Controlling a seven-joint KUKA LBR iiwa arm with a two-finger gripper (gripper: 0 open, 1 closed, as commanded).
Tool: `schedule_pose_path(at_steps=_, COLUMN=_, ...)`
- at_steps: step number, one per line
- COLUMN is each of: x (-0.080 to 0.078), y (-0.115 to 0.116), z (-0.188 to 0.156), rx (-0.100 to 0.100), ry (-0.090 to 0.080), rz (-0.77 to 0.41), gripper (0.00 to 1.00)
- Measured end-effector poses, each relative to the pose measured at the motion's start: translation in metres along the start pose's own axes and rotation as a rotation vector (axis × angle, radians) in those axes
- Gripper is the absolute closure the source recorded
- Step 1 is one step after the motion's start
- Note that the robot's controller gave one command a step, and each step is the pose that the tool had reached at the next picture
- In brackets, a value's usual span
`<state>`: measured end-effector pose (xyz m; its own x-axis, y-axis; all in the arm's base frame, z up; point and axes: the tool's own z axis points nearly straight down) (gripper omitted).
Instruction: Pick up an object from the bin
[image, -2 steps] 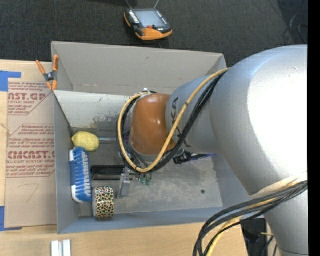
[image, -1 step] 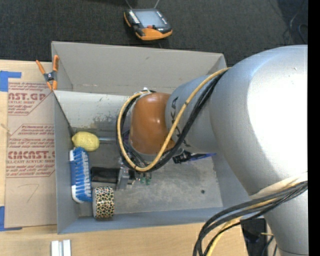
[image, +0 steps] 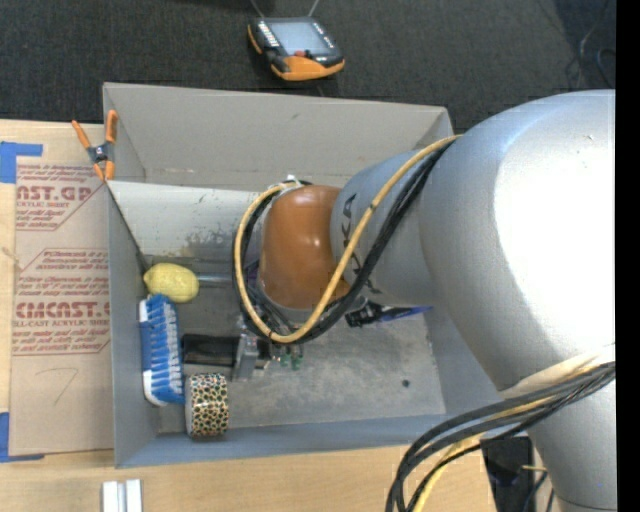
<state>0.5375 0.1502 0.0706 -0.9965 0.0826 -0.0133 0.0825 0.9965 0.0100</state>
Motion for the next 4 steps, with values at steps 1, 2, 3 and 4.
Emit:
schedule_pose_path(at_steps=1, x=0.0, y=0.0, z=-0.001, rx=-0.001, ry=0.0, rz=0.0, gripper=1.0)
schedule_pose_path(at_steps=2, x=0.001, y=0.001, z=-0.01, rx=-0.001, ry=0.002, rz=0.0, gripper=1.0)
schedule_pose_path(at_steps=3, x=0.001, y=0.001, z=-0.025, rx=-0.001, ry=0.003, rz=0.0, gripper=1.0)
schedule_pose_path(at_steps=4, x=0.002, y=0.001, z=-0.071, rx=0.0, ry=0.009, rz=-0.001, gripper=1.0)
